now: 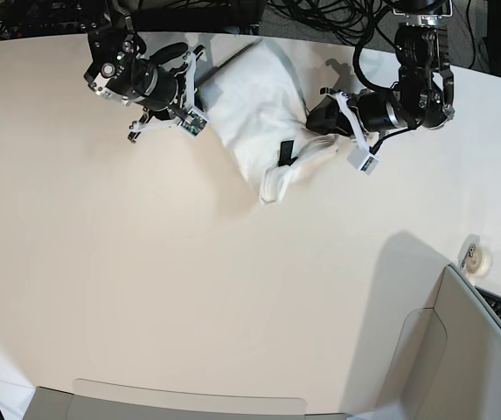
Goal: Layout the t-shirt on the table in an organized manner, then fold the t-shirt properly
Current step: 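Straighten the bundle with the left gripper and release both grippers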
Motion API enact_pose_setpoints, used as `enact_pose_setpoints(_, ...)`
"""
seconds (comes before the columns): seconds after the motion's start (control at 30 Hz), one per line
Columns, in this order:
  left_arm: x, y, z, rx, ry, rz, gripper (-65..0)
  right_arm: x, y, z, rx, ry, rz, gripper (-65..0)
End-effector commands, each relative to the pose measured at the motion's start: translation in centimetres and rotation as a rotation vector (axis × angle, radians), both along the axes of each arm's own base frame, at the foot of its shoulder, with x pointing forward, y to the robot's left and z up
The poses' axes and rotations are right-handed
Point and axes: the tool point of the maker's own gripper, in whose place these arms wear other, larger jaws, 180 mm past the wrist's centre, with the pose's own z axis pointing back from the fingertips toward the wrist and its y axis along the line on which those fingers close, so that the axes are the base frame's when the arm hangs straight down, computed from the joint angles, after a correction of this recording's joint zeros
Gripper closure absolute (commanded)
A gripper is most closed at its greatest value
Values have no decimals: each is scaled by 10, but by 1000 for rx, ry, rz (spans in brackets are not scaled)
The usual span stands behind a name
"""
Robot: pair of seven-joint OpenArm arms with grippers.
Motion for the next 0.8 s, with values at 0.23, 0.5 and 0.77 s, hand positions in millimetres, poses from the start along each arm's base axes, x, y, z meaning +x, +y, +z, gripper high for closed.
enact_pose_setpoints(0.23, 7, 7, 4, 32, -22, 2, 0, 14, 3, 16, 24, -63, 8, 0)
enact_pose_setpoints(0.5, 53, 6, 35, 24, -138, 7, 0, 17, 13, 22, 53, -75, 3, 0)
enact_pose_setpoints(0.77, 70, 2, 49, 16, -185, 6, 0, 16, 14, 22, 57, -72, 2, 0)
